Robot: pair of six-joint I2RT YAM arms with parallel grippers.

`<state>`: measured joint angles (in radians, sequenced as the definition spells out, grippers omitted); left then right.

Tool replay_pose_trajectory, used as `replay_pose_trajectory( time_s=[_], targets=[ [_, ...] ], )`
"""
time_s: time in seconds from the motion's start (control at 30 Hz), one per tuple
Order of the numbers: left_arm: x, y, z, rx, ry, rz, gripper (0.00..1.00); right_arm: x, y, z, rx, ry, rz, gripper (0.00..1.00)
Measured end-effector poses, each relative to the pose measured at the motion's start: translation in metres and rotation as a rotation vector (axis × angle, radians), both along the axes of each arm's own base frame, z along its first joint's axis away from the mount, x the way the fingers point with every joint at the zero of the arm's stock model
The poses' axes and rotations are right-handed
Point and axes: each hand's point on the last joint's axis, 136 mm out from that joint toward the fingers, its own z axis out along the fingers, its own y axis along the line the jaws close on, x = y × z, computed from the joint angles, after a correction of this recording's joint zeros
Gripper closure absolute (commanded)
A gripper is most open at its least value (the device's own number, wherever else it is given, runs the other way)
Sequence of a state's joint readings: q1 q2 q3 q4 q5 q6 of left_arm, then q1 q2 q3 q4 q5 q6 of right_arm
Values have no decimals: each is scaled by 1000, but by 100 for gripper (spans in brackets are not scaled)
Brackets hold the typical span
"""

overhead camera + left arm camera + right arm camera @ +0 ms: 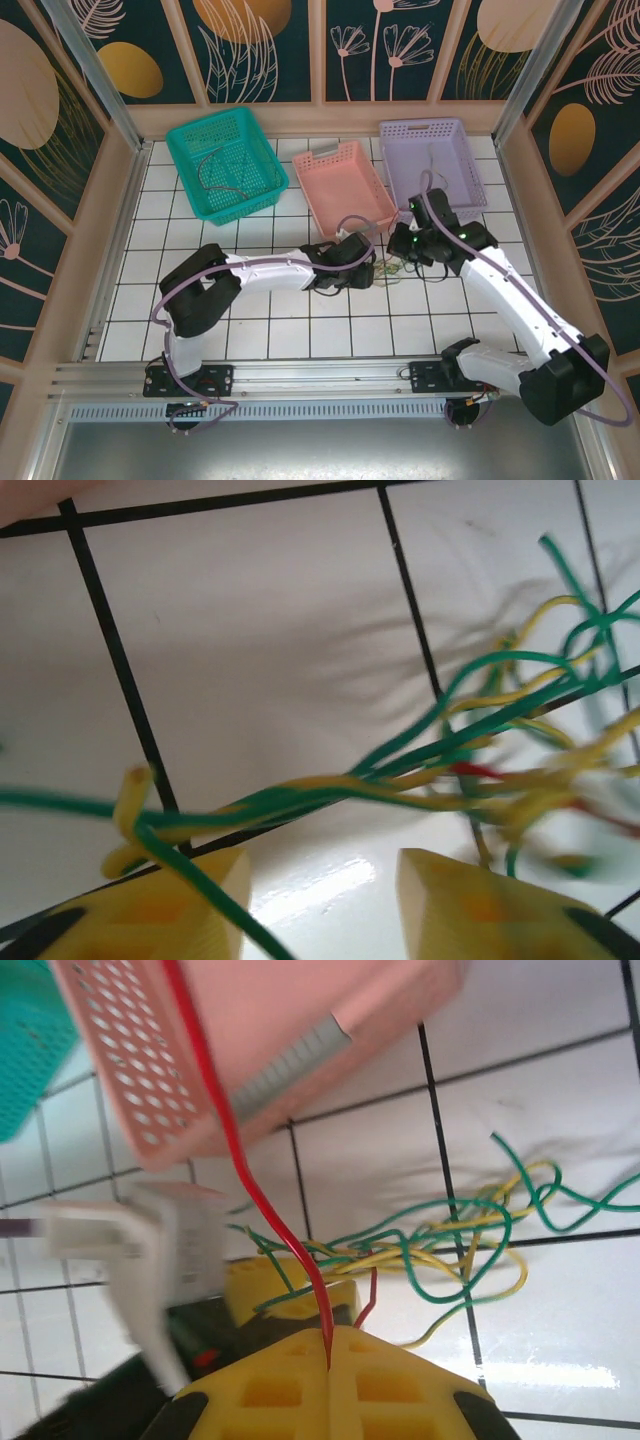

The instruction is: Untangle the cables

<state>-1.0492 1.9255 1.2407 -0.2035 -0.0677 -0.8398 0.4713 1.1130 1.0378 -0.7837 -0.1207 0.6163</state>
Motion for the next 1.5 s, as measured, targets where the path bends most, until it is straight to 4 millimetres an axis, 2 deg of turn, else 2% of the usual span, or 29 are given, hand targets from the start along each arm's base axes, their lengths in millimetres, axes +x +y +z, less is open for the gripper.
replay_pose_trajectory(
  time_s=[0.07, 0.3, 0.43, 0.53, 0.73, 0.83, 0.97, 1.13, 1.23, 1.4, 1.5],
  targets=[
    [1, 2, -1, 6, -3, 10, 75, 6, 2, 23, 18, -46, -6, 100],
    [5, 15, -10, 35, -4, 48, 80, 14, -1, 75, 44, -138, -38, 100],
    [2, 30, -20, 59, 9, 74, 80, 16, -2, 95, 58, -177, -44, 100],
    [1, 39, -17, 60, 6, 91, 81, 16, -4, 98, 51, -188, -53, 100],
    [6, 56, 7, 12, -31, 159, 92, 17, -7, 97, 37, -190, -62, 100],
    [10, 74, 11, 3, -34, 220, 100, 19, -11, 97, 33, -194, -77, 100],
    [17, 105, 11, -4, -29, 318, 100, 29, -22, 101, 42, -211, -121, 100],
    [25, 129, 14, -19, -31, 418, 100, 45, -28, 108, 69, -230, -155, 100],
    [24, 141, 9, -11, -20, 461, 100, 55, -39, 115, 91, -253, -193, 100],
    [14, 164, -12, 42, 24, 516, 100, 69, -63, 133, 119, -312, -271, 100],
    [13, 169, -15, 52, 30, 534, 100, 72, -67, 141, 136, -336, -279, 100]
  ],
)
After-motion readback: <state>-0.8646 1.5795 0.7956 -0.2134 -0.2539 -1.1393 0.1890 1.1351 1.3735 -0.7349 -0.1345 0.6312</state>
